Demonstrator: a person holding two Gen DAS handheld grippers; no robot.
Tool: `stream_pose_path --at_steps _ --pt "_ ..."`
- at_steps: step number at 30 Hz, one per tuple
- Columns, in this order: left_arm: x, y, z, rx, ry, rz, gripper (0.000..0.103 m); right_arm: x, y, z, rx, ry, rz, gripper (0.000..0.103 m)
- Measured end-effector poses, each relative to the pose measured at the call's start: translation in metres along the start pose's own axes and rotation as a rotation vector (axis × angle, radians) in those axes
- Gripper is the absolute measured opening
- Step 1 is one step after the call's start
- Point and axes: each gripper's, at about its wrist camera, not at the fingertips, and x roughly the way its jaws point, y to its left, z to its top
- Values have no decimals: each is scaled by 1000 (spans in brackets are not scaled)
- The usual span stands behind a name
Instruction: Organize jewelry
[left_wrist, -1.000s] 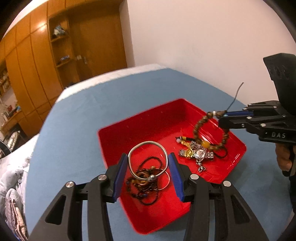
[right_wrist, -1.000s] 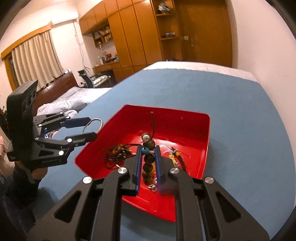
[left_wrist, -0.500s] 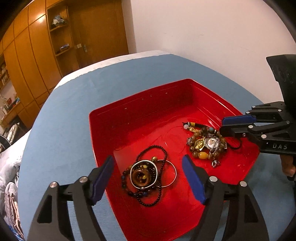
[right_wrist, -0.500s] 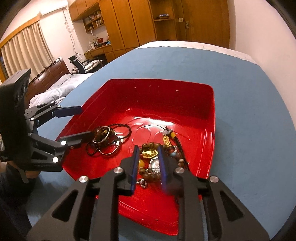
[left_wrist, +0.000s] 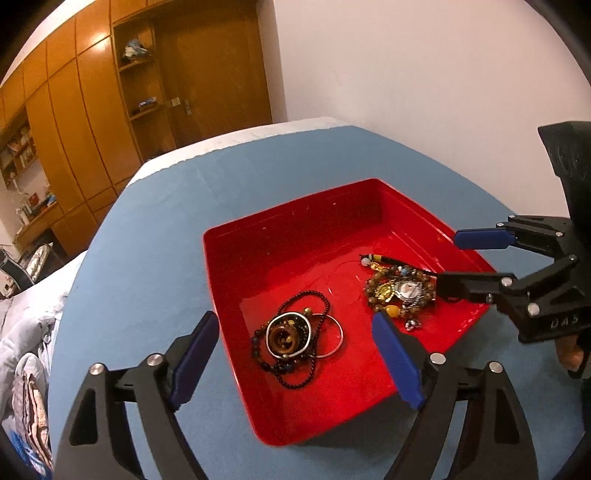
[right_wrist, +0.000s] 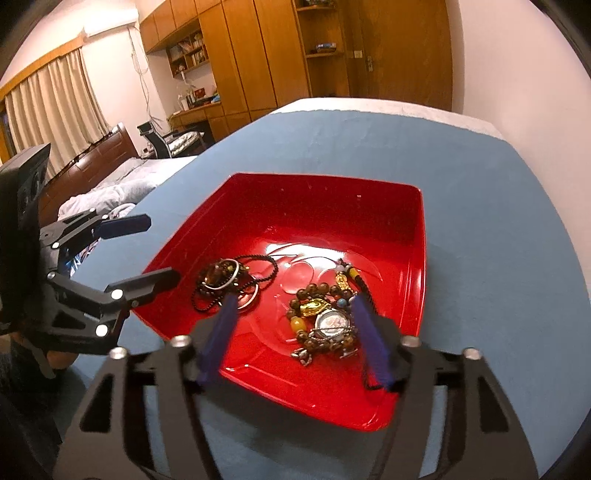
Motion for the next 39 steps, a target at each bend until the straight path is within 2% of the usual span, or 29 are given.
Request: stream_pose_path --at_steps 4,9,14,16,20,24,28,32,39 --pt "-20 1 -3 -25 -18 17 90 -13 8 -4 17 -16 2 89" --pt "-40 -2 -10 -50 -31 38 93 -32 16 -11 48 -16 9 92" --pt "-57 -7 -17 -79 -35 101 99 -45 28 -18 56 -15 -50 98" --pt "-64 -9 -19 -80 -39 108 99 -50 33 -21 66 -5 -80 99" --pt "-76 -14 -23 -101 -34 118 99 -59 42 -26 82 -7 -74 99" --pt "-84 -17 -28 -129 -25 95 99 -66 51 -31 74 -10 -76 99" --pt "-92 -20 -32 -137 -18 104 99 -68 59 -34 66 11 -121 99" --pt "-103 -13 -34 -161 -32 88 99 -74 61 -33 82 24 -147 100" --pt "-111 0 -34 -182 -33 108 99 -84 54 -29 99 1 -184 100"
